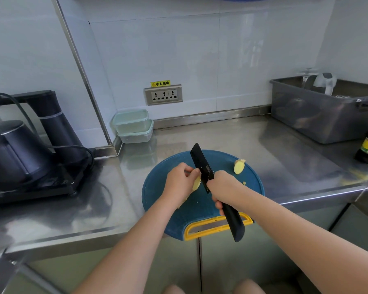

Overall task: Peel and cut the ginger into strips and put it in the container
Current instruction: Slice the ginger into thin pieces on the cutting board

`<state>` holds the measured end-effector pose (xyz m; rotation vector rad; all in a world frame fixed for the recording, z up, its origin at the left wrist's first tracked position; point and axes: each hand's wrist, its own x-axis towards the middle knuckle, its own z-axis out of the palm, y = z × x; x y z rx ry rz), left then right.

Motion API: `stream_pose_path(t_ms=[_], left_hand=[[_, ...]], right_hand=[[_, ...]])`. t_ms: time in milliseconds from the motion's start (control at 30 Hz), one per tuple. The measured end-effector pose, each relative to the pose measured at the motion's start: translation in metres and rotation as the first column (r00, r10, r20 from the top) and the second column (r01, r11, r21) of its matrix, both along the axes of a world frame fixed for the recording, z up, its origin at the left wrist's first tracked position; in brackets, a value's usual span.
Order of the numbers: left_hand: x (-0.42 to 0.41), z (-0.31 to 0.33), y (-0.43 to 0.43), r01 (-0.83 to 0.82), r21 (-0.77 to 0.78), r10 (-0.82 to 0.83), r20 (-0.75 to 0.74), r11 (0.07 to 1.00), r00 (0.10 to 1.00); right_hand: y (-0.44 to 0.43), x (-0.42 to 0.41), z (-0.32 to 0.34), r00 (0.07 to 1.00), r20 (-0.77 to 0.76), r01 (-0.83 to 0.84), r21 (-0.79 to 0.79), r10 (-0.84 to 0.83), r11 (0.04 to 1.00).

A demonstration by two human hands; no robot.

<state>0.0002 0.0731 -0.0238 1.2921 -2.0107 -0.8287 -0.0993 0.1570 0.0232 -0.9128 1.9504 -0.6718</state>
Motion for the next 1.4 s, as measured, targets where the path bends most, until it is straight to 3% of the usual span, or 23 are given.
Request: stream_pose_path(t_ms=[467, 633, 1033, 1400], left_hand=[[-0.002, -0.002, 0.000, -0.002, -0.061, 0.004, 0.033, 0.998, 0.999], [-0.003, -0.002, 0.001, -0.013, -0.052, 0.014, 0.019, 0.999, 1.000], [-0.003, -0.005, -0.001, -0.015, -0.040, 0.015, 0.009, 0.999, 1.000], [-0.004, -0.003, 0.001, -0.003, -0.031, 0.002, -0.025, 1.000, 1.000]], right_hand=[[-0.002, 0.006, -0.007, 0.997, -0.073, -0.008, -0.033, 0.005, 0.999], [-0.015, 0.006, 0.003, 0.996, 0.012, 0.084, 0.049, -0.085, 0.995], [0.006, 0.002, 0.005, 0.999, 0.045, 0.021, 0.056, -0.024, 0.998], [-0.007, 0.005, 0.004, 0.990, 0.106, 0.089, 0.079, -0.097, 0.993]])
